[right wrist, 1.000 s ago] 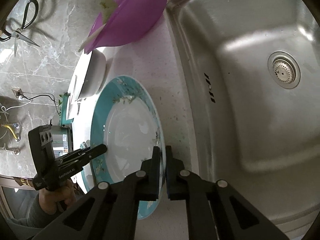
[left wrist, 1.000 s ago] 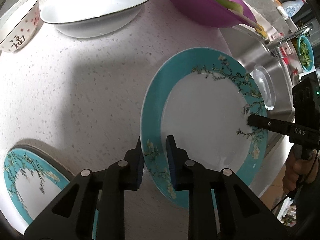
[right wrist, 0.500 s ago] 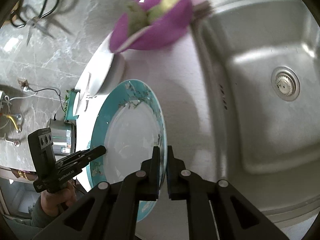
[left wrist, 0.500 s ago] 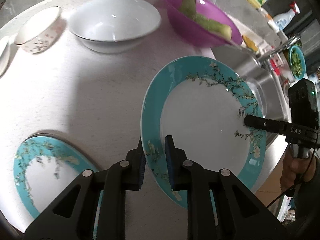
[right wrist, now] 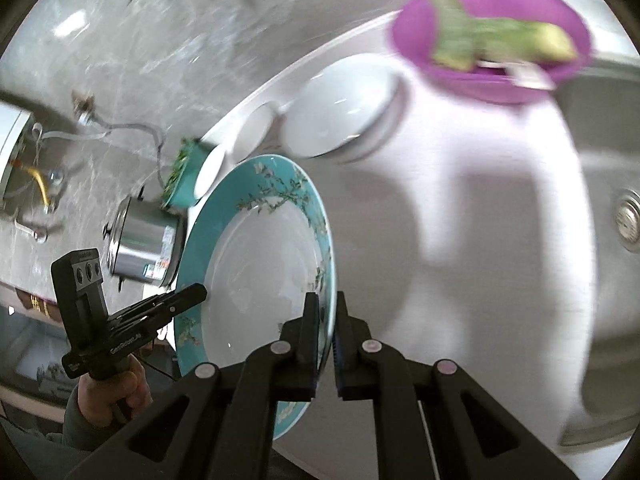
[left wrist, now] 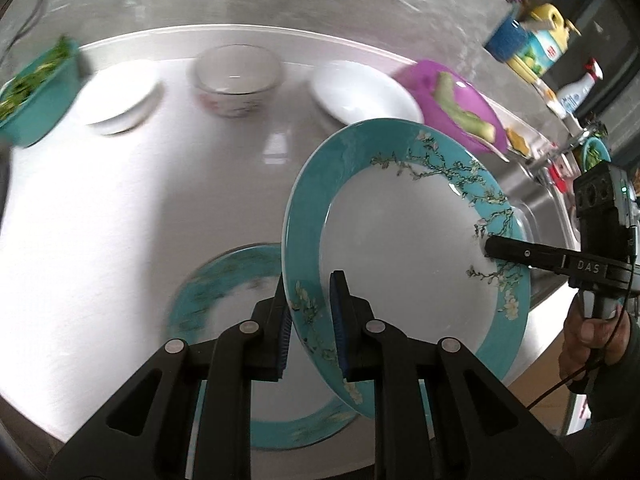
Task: Organize plates and bowls
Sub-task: 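Carry the teal plate with both grippers over the plate stack, then lower the teal plate onto the stack and open both grippers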
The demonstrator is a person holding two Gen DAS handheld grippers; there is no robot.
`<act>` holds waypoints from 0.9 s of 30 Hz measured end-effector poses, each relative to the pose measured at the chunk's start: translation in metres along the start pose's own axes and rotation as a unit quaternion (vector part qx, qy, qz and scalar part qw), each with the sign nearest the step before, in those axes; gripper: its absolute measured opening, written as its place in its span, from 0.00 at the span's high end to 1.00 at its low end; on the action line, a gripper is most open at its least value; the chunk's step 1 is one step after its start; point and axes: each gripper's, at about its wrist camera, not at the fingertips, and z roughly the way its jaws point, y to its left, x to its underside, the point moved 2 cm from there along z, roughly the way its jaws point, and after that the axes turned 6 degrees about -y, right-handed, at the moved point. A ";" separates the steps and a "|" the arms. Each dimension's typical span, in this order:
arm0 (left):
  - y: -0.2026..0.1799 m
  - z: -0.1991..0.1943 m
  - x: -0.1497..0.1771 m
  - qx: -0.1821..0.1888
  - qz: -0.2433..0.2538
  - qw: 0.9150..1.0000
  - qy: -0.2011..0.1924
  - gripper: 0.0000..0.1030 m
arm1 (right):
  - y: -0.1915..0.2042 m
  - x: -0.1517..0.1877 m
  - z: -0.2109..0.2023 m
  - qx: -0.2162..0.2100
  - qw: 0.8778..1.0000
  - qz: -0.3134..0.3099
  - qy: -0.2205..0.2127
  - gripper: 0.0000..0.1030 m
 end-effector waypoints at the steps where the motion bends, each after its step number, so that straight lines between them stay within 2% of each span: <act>1: 0.014 -0.007 0.004 -0.004 -0.004 1.000 -0.002 0.85 | 0.009 0.001 0.006 -0.002 1.000 -0.006 0.003 0.91; 6: 0.072 -0.020 0.032 -0.017 -0.027 0.999 0.005 0.84 | 0.045 0.015 0.044 0.000 0.999 -0.030 0.021 0.91; 10: 0.099 -0.014 0.050 -0.018 -0.033 0.999 0.017 0.84 | 0.054 0.028 0.069 0.011 0.999 -0.031 0.029 0.91; 18: 0.115 0.006 0.074 -0.017 -0.009 0.999 0.033 0.83 | 0.052 0.051 0.091 0.054 0.997 -0.042 0.029 0.90; 27: 0.109 0.030 0.088 -0.026 0.012 0.999 0.037 0.82 | 0.045 0.068 0.097 0.097 0.993 -0.071 0.023 0.88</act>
